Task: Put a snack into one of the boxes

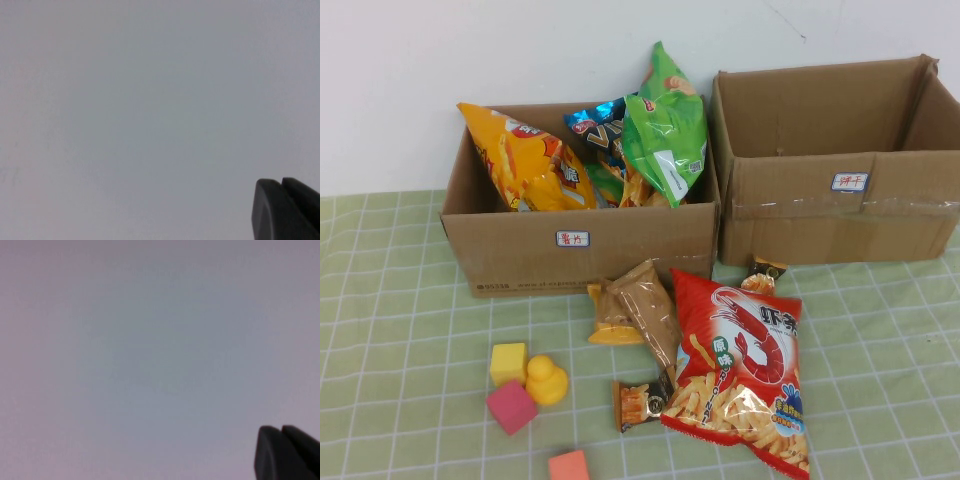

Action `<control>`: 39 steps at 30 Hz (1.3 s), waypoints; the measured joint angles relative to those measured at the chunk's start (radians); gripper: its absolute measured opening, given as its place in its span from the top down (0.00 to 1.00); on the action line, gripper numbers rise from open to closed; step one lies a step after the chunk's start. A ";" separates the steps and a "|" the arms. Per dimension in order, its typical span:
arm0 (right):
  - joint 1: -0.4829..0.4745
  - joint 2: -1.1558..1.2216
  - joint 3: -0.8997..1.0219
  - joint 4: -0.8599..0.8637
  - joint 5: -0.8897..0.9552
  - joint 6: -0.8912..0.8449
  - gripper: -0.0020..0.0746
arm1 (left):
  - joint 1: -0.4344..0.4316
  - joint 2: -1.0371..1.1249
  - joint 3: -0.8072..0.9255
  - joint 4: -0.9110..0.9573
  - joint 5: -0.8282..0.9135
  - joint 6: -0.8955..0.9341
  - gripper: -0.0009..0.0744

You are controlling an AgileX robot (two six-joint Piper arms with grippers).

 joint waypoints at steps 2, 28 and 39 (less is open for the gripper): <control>0.000 0.000 0.000 0.012 -0.009 0.000 0.98 | 0.000 0.000 -0.002 0.003 0.021 -0.015 0.99; 0.000 0.467 -0.399 0.230 1.248 -0.218 0.98 | 0.000 0.239 -0.332 0.024 1.141 0.002 0.99; 0.003 0.888 -0.408 0.614 1.026 -0.279 0.98 | 0.000 0.239 -0.327 0.002 1.079 0.004 0.99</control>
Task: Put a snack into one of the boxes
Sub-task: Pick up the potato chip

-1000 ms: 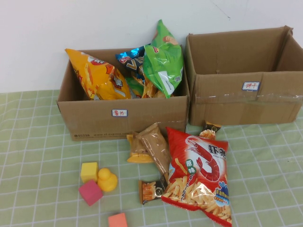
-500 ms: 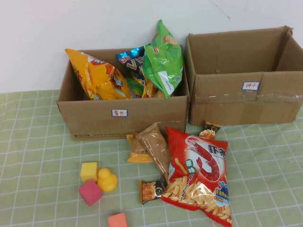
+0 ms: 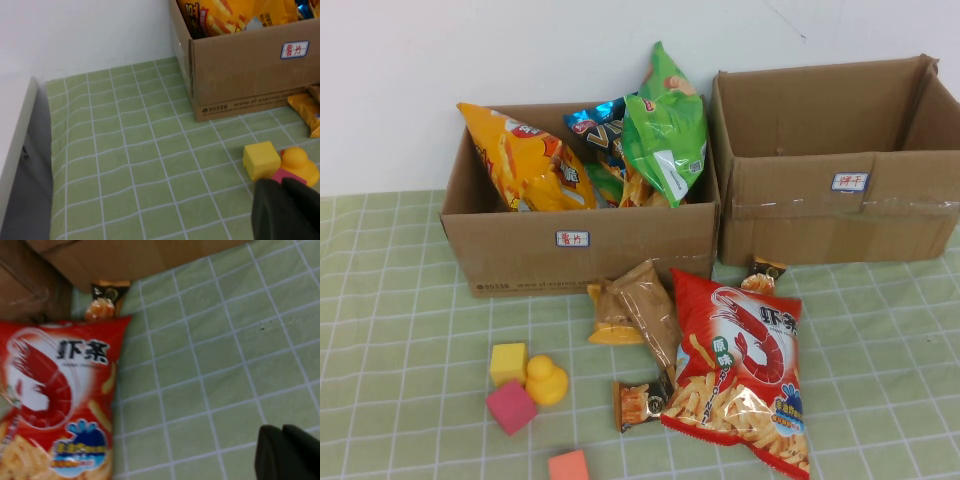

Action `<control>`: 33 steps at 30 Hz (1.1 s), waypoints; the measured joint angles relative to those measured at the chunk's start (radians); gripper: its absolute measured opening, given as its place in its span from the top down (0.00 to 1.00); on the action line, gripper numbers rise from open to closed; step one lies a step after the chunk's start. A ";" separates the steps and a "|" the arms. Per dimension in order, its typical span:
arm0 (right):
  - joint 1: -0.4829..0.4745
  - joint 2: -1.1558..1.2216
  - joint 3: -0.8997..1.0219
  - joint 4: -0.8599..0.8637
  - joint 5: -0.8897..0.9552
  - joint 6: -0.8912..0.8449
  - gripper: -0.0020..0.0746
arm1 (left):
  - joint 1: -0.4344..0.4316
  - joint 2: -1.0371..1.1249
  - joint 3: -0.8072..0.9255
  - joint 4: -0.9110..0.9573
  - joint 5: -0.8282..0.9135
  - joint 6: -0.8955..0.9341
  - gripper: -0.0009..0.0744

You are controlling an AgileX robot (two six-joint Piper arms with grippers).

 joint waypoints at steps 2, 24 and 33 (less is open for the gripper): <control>0.000 0.083 -0.025 0.025 -0.033 -0.106 0.98 | 0.000 0.000 0.000 0.000 0.000 0.000 0.99; 0.433 0.671 -0.496 0.057 0.008 -0.398 0.36 | 0.000 0.000 0.048 -0.007 -0.078 0.011 0.99; 0.498 0.891 -0.640 0.082 0.008 -0.382 0.19 | 0.000 0.000 0.048 -0.007 -0.084 0.014 0.99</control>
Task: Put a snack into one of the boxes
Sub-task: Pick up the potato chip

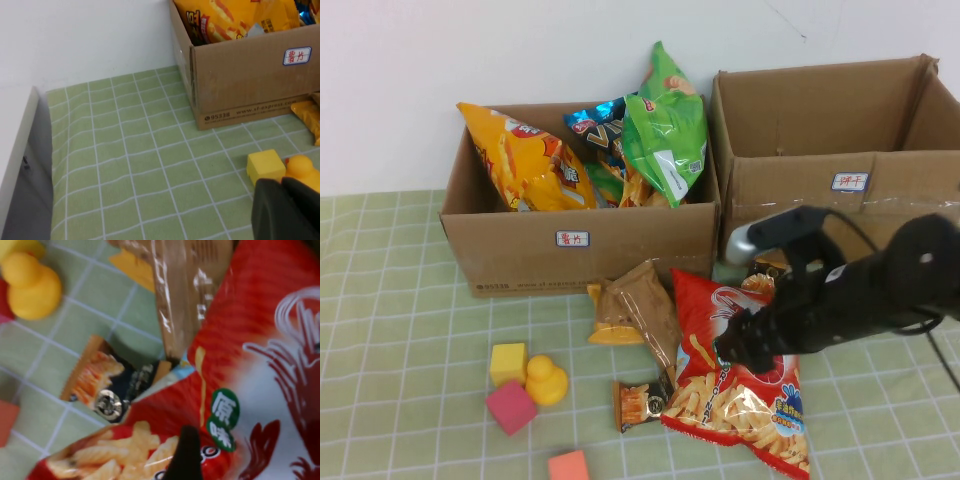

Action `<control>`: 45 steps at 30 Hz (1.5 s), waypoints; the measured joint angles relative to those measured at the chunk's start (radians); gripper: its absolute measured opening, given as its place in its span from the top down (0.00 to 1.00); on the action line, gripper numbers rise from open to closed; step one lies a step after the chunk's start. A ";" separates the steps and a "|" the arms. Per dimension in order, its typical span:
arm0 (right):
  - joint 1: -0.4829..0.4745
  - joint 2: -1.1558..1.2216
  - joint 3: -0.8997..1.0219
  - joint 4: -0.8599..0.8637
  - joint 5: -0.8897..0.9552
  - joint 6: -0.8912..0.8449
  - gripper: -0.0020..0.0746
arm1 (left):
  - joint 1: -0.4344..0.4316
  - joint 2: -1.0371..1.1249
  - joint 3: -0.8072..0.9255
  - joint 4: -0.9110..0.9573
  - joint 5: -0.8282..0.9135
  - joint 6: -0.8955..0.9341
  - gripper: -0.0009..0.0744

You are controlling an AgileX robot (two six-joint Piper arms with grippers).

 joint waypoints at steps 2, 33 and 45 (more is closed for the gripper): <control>0.000 0.063 -0.016 0.003 0.000 0.001 0.19 | 0.000 0.000 0.000 0.000 -0.010 0.013 0.99; -0.002 0.063 -0.047 -0.017 0.031 -0.016 0.95 | 0.000 0.000 0.049 0.002 -0.114 0.043 0.99; -0.002 0.014 -0.047 -0.025 0.145 0.038 0.77 | 0.000 0.000 0.049 0.000 -0.114 0.043 0.99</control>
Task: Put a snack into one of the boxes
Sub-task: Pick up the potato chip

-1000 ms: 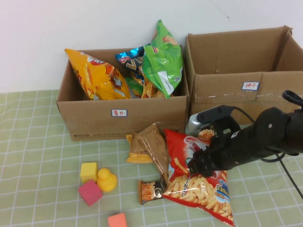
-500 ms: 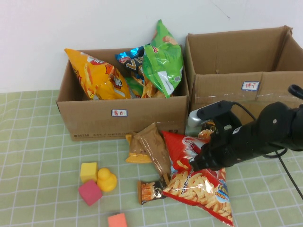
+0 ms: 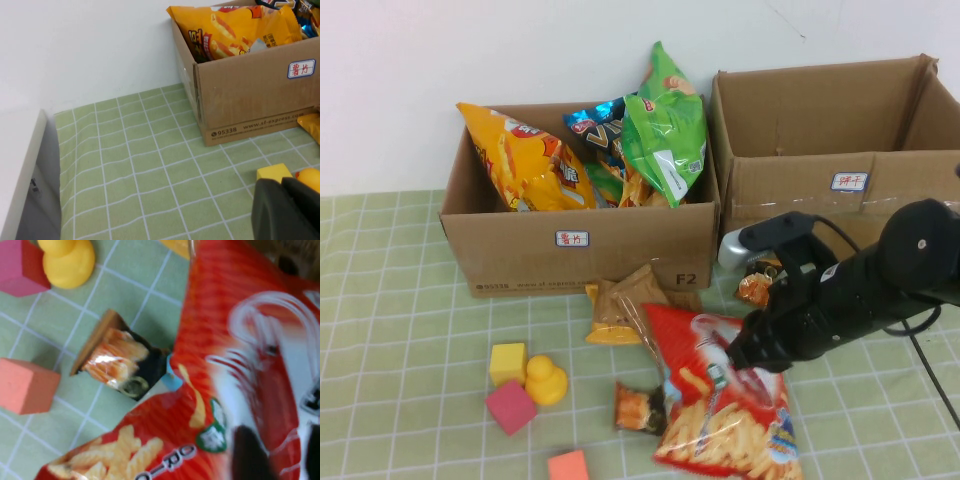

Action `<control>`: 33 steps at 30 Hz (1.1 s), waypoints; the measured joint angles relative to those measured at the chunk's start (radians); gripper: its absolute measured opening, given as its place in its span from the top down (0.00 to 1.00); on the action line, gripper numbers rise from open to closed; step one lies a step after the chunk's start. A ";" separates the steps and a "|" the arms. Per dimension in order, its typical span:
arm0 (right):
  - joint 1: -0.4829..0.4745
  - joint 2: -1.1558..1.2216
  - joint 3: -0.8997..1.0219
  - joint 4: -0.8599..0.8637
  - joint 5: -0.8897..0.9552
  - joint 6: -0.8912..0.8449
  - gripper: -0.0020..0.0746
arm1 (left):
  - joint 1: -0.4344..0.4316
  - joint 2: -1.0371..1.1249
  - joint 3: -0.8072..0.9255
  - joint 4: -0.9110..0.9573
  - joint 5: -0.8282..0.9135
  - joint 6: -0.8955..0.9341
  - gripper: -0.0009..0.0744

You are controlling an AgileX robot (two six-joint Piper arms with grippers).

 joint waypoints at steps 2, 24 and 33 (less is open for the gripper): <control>0.000 0.002 0.000 -0.002 0.018 0.047 0.56 | 0.000 0.000 0.000 0.000 0.000 0.000 0.99; 0.002 0.162 -0.012 -0.127 0.043 0.290 0.07 | 0.000 0.000 0.000 0.000 0.000 0.000 0.99; 0.002 0.171 -0.020 -0.100 0.043 0.241 0.09 | 0.000 0.000 0.000 0.002 0.000 0.000 0.99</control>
